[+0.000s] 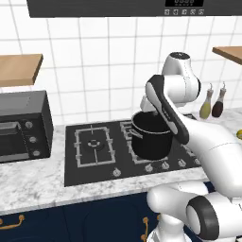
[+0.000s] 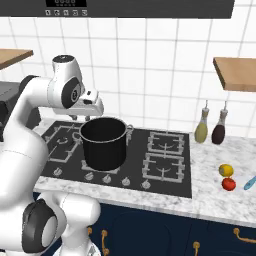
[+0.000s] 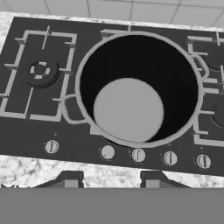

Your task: Put the lemon and tomato in the pot. Retrieve the spatula and lightly stir the vegetables in the pot.

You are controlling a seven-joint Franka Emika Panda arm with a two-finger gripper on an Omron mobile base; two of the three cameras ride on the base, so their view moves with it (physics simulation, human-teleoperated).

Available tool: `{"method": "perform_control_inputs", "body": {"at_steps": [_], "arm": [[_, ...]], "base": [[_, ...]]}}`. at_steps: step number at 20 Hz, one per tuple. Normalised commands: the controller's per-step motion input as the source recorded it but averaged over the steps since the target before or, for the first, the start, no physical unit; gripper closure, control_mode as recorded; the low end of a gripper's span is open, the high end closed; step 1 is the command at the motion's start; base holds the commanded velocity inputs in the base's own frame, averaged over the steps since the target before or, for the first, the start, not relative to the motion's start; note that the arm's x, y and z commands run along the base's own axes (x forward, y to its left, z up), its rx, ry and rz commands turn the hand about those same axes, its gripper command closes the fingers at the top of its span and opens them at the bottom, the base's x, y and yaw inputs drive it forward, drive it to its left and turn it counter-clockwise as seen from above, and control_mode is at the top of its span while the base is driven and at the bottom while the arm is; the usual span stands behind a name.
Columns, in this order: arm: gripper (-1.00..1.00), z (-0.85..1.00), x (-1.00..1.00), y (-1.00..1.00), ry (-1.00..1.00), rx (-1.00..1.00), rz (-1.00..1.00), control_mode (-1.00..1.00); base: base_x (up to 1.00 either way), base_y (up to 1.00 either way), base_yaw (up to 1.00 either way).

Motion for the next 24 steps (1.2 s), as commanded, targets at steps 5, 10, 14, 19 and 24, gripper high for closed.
{"method": "perform_control_inputs", "body": {"at_steps": [5,10,14,19,24], "arm": [[-1.00,0.00,0.00,0.00,0.00,0.00,0.00,1.00],[-1.00,0.00,0.00,0.00,0.00,0.00,0.00,1.00],[-1.00,0.00,0.00,0.00,0.00,0.00,0.00,1.00],[-1.00,0.00,0.00,0.00,0.00,0.00,0.00,1.00],[-1.00,0.00,0.00,0.00,0.00,0.00,0.00,1.00]], "base": [[0.00,-0.16,0.00],[-0.01,-0.93,0.00],[0.00,-0.90,0.00],[0.08,-0.54,-0.01],[0.59,-0.03,-0.14]]}}
